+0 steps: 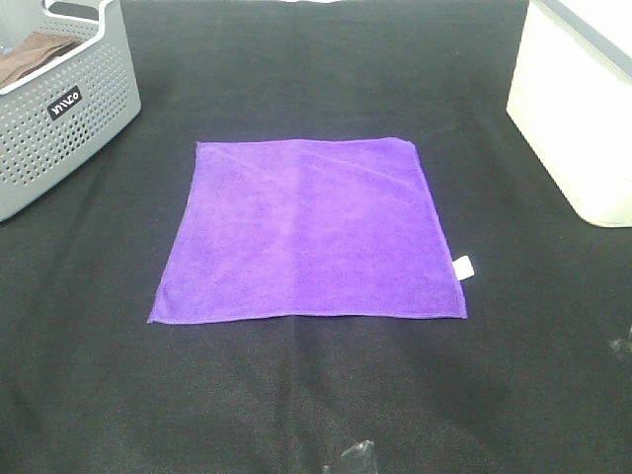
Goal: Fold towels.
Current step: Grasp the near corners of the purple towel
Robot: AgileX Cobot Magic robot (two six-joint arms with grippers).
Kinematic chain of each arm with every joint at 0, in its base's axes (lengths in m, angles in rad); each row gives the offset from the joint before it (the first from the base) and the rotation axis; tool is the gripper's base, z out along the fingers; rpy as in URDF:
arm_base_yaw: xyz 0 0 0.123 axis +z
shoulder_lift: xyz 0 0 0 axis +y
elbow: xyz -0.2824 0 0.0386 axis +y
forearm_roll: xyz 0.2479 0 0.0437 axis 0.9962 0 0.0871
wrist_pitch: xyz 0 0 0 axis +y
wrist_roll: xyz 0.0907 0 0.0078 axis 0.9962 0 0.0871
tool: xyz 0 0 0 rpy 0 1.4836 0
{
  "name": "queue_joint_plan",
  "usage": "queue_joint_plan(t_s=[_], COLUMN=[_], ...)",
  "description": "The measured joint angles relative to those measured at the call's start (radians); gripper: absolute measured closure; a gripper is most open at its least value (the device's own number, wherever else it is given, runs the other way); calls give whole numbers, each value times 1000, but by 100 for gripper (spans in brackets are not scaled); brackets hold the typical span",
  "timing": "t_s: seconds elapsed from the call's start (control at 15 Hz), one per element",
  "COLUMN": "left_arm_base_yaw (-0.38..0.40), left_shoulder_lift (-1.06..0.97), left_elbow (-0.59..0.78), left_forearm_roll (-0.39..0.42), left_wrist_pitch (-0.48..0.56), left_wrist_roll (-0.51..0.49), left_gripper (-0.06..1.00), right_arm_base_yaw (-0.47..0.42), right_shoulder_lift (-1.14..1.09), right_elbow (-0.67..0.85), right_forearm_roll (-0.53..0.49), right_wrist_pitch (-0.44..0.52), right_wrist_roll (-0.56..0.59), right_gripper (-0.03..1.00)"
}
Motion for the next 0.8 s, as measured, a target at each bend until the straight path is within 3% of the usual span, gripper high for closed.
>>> queue_joint_plan(t_s=[0.13,0.2,0.33,0.47,0.67,0.8], left_arm_base_yaw=[0,0,0,0,0,0], left_shoulder_lift=[242,342,509,662,899,1038], left_elbow=[-35,-43,-45,-63,-177,-249], left_forearm_roll=[-51,-109,-305,-469,-540,-569], left_wrist_pitch=[-52,-78,-134,-152,-167,-175], left_wrist_roll=[52,109,302,483,585,622], left_gripper=[-4,-4,-4,-4,-4,-4], right_arm_base_yaw=[0,0,0,-1,-13,-84], right_shoulder_lift=[242,361,554,696,871,971], right_elbow=[-64,-85,-99,-102,-163,-248], right_forearm_roll=[78,154,341,462,502,542], right_wrist_pitch=[-58,-105,-174,-211,-223,-211], right_wrist_roll=[-70,-164,-352,-465,-527,-560], right_gripper=[1,1,1,1,1,1])
